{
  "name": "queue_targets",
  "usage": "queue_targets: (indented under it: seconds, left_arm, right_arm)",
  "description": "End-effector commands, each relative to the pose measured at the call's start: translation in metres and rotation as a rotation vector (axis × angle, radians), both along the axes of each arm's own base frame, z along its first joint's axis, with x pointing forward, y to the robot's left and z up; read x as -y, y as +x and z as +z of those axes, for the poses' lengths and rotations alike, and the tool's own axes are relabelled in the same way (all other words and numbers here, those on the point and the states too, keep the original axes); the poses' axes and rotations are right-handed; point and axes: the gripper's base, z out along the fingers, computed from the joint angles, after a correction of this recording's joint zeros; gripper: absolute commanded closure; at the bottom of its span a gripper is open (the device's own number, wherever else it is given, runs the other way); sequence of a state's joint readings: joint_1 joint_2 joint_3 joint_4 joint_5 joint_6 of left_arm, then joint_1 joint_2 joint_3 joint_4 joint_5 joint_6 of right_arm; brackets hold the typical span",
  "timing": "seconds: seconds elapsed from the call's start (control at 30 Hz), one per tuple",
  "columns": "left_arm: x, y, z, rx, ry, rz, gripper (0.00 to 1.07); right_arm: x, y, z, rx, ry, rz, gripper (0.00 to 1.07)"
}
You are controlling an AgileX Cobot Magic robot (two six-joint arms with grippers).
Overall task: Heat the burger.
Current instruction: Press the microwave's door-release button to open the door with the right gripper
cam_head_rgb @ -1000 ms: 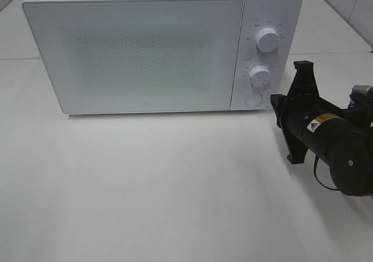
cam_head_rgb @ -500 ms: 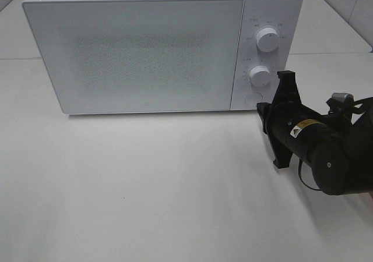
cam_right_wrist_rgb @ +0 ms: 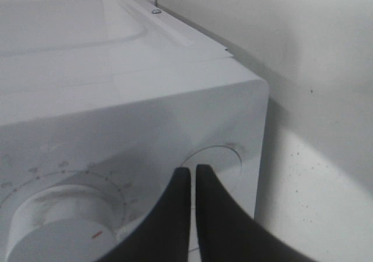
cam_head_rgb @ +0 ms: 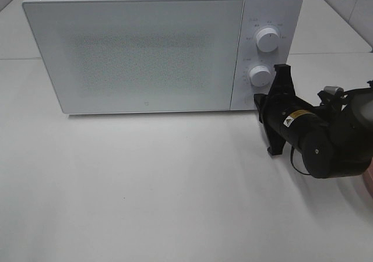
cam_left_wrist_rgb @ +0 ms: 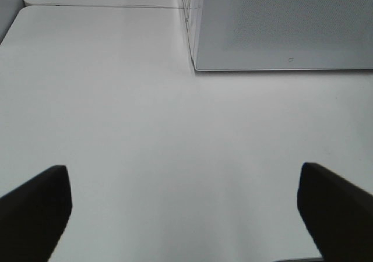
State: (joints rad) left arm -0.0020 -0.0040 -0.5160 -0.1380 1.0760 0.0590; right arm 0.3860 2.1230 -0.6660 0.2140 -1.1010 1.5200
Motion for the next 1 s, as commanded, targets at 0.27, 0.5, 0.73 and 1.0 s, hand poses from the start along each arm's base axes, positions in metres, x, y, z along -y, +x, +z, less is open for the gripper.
queue_targets:
  seconds: [0.27,0.5,0.73,1.0]
  left_arm:
    - [0.0,-0.003,0.001,0.019,0.0,-0.002,0.09]
    - [0.0,-0.003,0.001,0.019,0.0,-0.002,0.09]
    - [0.0,-0.003,0.001,0.019,0.0,-0.002,0.09]
    - [0.0,-0.003,0.001,0.019,0.0,-0.002,0.09]
  right_arm:
    - [-0.005,0.016,0.001,0.024,0.012,-0.003,1.07]
    - [0.001,0.022,0.005,0.053,-0.011,-0.083,1.07]
    - [0.004,0.035,0.023,0.217,0.005,-0.159,1.07]
    - [0.007,0.048,0.041,0.356,0.034,-0.257,1.07]
